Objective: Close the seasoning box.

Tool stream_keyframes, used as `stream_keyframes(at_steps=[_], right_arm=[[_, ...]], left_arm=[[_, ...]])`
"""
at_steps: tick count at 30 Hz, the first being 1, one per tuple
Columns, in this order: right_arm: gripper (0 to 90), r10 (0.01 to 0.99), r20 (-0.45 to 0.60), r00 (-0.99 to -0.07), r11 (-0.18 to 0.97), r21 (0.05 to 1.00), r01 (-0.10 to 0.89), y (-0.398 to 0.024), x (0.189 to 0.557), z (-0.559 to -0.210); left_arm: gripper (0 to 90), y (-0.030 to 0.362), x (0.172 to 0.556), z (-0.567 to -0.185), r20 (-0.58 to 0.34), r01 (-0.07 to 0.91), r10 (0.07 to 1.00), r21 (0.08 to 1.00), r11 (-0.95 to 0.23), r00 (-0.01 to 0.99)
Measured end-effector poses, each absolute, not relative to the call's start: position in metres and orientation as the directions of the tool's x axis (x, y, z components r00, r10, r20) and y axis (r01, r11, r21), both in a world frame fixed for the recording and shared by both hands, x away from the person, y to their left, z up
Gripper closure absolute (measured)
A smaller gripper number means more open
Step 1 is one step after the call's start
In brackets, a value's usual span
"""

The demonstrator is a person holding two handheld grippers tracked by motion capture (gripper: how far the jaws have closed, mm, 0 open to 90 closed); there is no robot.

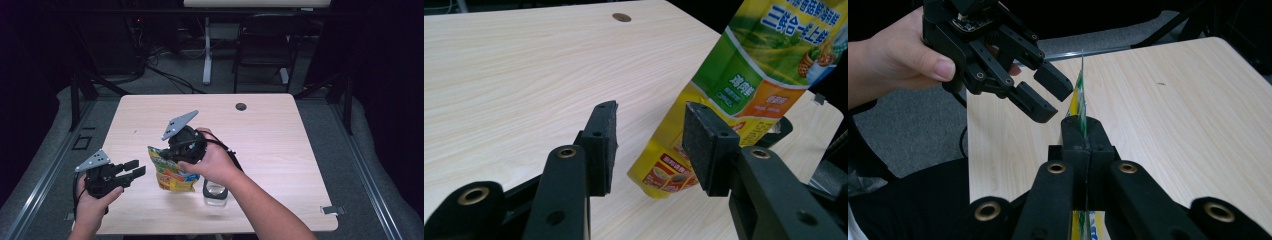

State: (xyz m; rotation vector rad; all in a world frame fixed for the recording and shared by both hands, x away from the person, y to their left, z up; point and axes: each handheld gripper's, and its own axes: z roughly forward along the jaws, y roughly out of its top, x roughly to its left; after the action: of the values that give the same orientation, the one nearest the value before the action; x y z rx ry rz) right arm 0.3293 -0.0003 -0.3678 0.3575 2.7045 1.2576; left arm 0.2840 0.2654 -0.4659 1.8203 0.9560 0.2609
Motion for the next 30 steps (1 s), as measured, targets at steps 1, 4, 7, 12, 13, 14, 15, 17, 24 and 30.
stream_keyframes(at_steps=[1,4,7,12,13,14,15,17,24,30], right_arm=[[90.0,0.275,-0.031,-0.961,0.622,0.768,0.153,-0.002,0.329,-0.367],[90.0,0.283,-0.039,-0.958,0.617,0.773,0.151,-0.007,0.329,-0.367],[90.0,0.297,-0.033,-0.954,0.599,0.785,0.159,-0.012,0.328,-0.368],[90.0,0.301,-0.046,-0.953,0.591,0.793,0.148,-0.016,0.324,-0.367],[90.0,0.300,-0.051,-0.953,0.588,0.796,0.142,-0.017,0.323,-0.366],[90.0,0.300,-0.053,-0.952,0.585,0.799,0.140,-0.019,0.322,-0.366],[90.0,0.302,-0.051,-0.952,0.578,0.804,0.140,-0.020,0.321,-0.367],[90.0,0.306,-0.052,-0.951,0.573,0.807,0.141,-0.022,0.320,-0.368],[90.0,0.317,-0.045,-0.947,0.569,0.808,0.152,-0.027,0.320,-0.372],[90.0,0.316,-0.048,-0.947,0.565,0.812,0.147,-0.029,0.321,-0.369]], left_arm=[[57.5,0.264,0.283,-0.465,-0.240,0.490,0.709,0.855,-0.168,0.663],[56.3,0.260,0.279,-0.465,-0.233,0.478,0.705,0.862,-0.169,0.670],[54.3,0.257,0.274,-0.470,-0.231,0.479,0.699,0.859,-0.180,0.677],[52.6,0.258,0.266,-0.488,-0.223,0.484,0.692,0.850,-0.207,0.687],[52.6,0.259,0.264,-0.492,-0.228,0.487,0.692,0.849,-0.203,0.686],[52.6,0.259,0.264,-0.496,-0.230,0.488,0.690,0.850,-0.202,0.687],[52.4,0.259,0.263,-0.499,-0.235,0.488,0.687,0.850,-0.198,0.688],[51.6,0.259,0.262,-0.504,-0.239,0.483,0.673,0.853,-0.199,0.700],[49.8,0.259,0.262,-0.519,-0.269,0.492,0.646,0.849,-0.191,0.714],[48.0,0.251,0.264,-0.532,-0.267,0.502,0.637,0.837,-0.219,0.723]])
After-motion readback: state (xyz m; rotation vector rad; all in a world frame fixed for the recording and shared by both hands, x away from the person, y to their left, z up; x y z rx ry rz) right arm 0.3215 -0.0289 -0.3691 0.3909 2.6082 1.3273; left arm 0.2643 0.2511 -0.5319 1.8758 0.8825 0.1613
